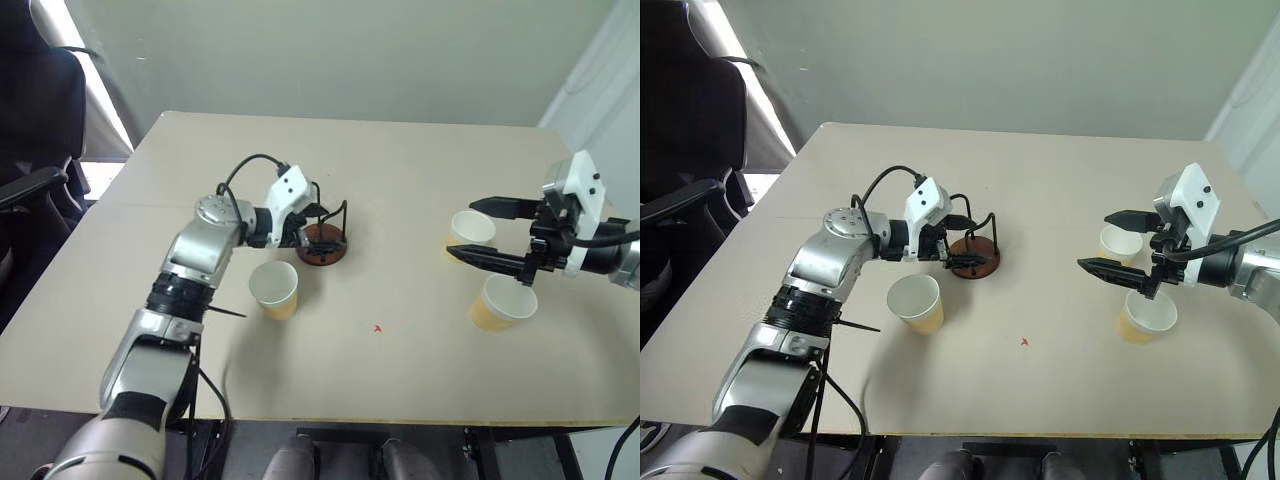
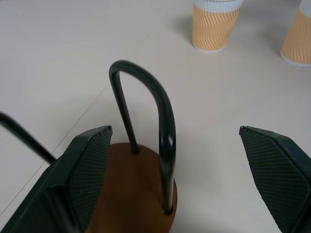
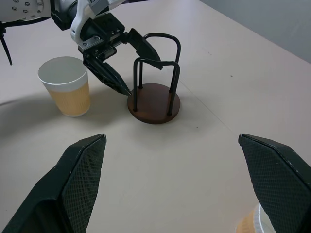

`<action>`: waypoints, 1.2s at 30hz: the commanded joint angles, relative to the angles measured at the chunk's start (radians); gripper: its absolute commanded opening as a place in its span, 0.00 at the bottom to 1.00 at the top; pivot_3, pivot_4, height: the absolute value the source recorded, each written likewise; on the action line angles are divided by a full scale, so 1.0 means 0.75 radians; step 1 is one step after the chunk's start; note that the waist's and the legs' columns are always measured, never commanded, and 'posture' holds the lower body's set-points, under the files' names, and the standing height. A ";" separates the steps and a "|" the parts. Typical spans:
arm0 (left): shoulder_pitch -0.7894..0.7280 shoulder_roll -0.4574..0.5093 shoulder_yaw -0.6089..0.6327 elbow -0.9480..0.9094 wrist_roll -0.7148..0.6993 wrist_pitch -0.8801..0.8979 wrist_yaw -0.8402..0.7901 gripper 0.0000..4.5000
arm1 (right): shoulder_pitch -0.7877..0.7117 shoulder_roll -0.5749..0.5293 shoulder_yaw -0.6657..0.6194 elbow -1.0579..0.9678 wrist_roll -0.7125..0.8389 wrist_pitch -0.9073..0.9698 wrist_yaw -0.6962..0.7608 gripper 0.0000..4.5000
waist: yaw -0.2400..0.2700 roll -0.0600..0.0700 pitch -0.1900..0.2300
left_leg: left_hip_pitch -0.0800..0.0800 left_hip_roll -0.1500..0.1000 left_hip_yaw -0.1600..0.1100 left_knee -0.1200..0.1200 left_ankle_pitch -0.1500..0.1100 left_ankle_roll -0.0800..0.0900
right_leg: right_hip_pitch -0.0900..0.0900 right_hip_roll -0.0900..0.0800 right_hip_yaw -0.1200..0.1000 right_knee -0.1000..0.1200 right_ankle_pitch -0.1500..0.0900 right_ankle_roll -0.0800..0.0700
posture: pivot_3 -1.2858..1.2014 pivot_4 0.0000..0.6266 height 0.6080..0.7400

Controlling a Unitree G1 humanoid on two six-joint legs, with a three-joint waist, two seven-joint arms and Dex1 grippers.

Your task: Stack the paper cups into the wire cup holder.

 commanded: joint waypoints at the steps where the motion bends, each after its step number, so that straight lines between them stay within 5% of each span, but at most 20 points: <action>1: -0.041 -0.009 0.004 0.019 0.011 -0.034 -0.022 1.00 | -0.010 -0.026 -0.060 -0.040 0.019 0.000 -0.018 1.00 | 0.000 0.000 0.000 | 0.000 0.000 0.000 0.000 0.000 0.000 | 0.000 0.000 0.000 0.000 0.000 0.000 | 0.52 0.24 1.00; 4: -0.041 -0.012 0.002 0.029 0.014 -0.037 -0.043 1.00 | -0.006 -0.027 -0.066 -0.041 0.021 0.001 -0.024 1.00 | 0.000 0.000 0.000 | 0.000 0.000 0.000 0.000 0.000 0.000 | 0.000 0.000 0.000 0.000 0.000 0.000 | 0.52 0.24 1.00; 6: -0.039 -0.010 0.002 0.029 0.015 -0.038 -0.054 0.87 | -0.001 -0.028 -0.068 -0.039 0.022 0.000 -0.028 1.00 | 0.000 0.000 0.000 | 0.000 0.000 0.000 0.000 0.000 0.000 | 0.000 0.000 0.000 0.000 0.000 0.001 | 0.52 0.24 1.00; 16: -0.030 -0.013 0.005 0.043 0.032 -0.046 -0.071 0.03 | 0.016 -0.028 -0.077 -0.025 0.019 -0.008 -0.042 1.00 | 0.000 0.000 0.000 | 0.000 0.000 0.000 0.001 0.000 0.001 | 0.000 0.000 0.000 0.000 0.000 0.001 | 0.52 0.24 1.00; 36: -0.169 0.022 -0.045 -0.080 0.023 -0.065 -0.288 0.01 | 0.039 -0.075 -0.115 -0.079 0.080 0.007 -0.012 1.00 | 0.002 0.000 0.000 | -0.005 0.000 0.000 0.006 -0.002 0.004 | -0.002 0.000 0.000 0.000 -0.001 0.003 | 0.52 0.24 1.00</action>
